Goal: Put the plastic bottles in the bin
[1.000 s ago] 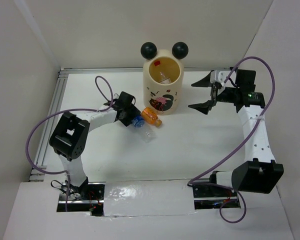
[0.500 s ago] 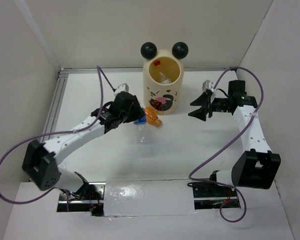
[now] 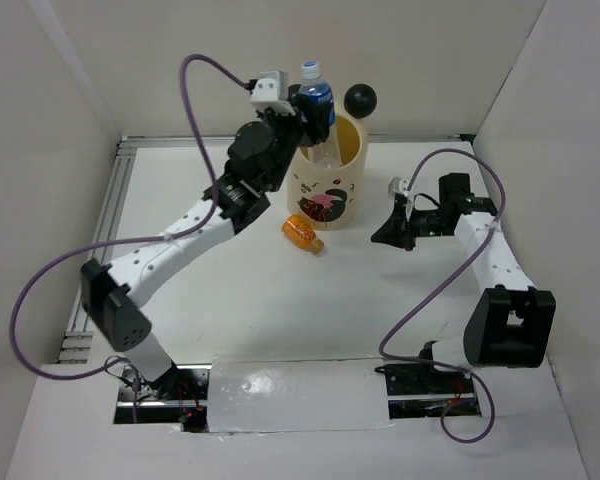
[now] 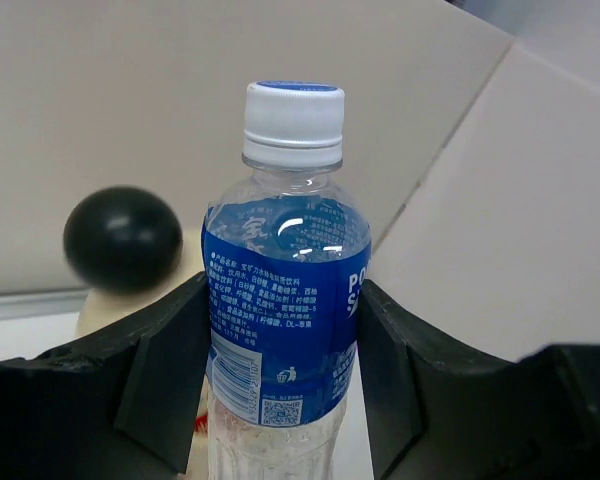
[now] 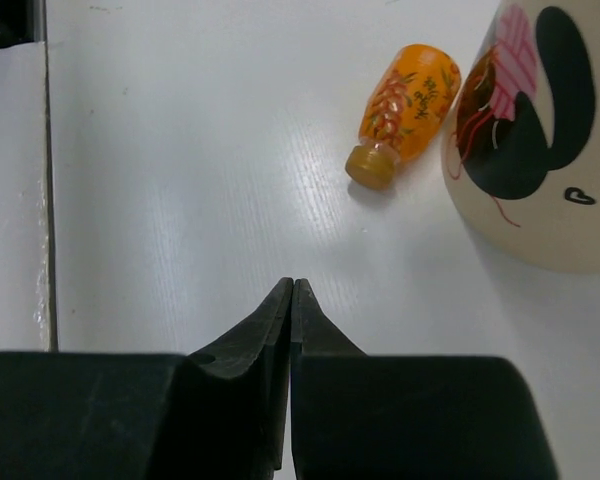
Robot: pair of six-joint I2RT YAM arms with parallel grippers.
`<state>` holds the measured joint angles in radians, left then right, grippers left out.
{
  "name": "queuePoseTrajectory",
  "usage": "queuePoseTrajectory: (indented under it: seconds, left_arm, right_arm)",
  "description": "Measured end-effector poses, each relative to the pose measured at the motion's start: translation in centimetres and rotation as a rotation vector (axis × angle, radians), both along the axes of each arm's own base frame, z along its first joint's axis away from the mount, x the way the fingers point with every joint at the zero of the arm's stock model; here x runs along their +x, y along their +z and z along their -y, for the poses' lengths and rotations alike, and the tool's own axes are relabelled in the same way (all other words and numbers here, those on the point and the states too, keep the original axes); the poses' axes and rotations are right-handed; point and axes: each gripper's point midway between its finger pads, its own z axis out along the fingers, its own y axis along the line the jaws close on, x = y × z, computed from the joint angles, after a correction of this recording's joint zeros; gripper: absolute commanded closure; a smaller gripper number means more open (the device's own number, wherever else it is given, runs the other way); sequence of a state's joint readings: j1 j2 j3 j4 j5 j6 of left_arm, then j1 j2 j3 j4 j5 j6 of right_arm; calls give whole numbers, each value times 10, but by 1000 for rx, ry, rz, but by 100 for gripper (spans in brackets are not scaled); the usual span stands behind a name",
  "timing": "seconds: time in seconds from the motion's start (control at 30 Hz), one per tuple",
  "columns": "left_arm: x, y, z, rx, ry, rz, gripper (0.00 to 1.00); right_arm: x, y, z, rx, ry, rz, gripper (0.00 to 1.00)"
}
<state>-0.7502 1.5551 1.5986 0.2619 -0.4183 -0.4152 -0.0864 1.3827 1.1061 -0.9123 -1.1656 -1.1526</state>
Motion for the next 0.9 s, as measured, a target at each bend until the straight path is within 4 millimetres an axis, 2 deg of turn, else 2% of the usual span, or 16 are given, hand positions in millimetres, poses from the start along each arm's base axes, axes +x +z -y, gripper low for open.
queuePoseTrajectory:
  seconds: [0.07, 0.17, 0.2, 0.3, 0.33, 0.37, 0.4, 0.43, 0.47, 0.53, 0.57, 0.7, 0.83, 0.9]
  left_arm:
    - [21, 5, 14, 13, 40, 47, 100]
    - [50, 1, 31, 71, 125, 113, 100]
    - [58, 0, 38, 100, 155, 141, 100]
    - [70, -13, 56, 197, 220, 189, 96]
    - [74, -19, 61, 224, 236, 196, 85]
    - [76, -30, 64, 260, 258, 195, 76]
    - [77, -38, 67, 291, 268, 190, 63]
    - [77, -46, 69, 317, 279, 186, 33]
    - [77, -54, 69, 339, 288, 178, 20]
    - [77, -64, 67, 373, 306, 171, 12]
    - [77, -67, 67, 384, 312, 169, 1]
    - [72, -70, 64, 398, 320, 162, 0]
    - [55, -51, 57, 379, 319, 172, 0]
    - [35, -32, 43, 360, 323, 181, 0]
  right_arm:
    - [-4, -5, -4, -5, 13, -11, 94]
    - [-9, -11, -9, -11, 32, -25, 89]
    - [-10, -13, -10, -13, 37, -30, 86]
    - [-13, -16, -13, -20, 46, -36, 66]
    - [-13, -16, -13, -23, 49, -36, 56]
    - [-13, -17, -14, -24, 51, -33, 34]
    - [-14, -17, -14, -23, 48, -43, 25]
    - [-13, -18, -13, -26, 51, -34, 17]
    - [-13, -17, -14, -28, 55, -23, 9]
    - [-13, -17, -15, -30, 67, -12, 6]
    - [-13, -17, -17, -32, 75, -4, 6]
    - [-17, -20, -36, -29, 137, -9, 4]
    - [-18, -34, -65, -47, 192, -82, 5]
    - [-16, -41, -79, -78, 192, -96, 5]
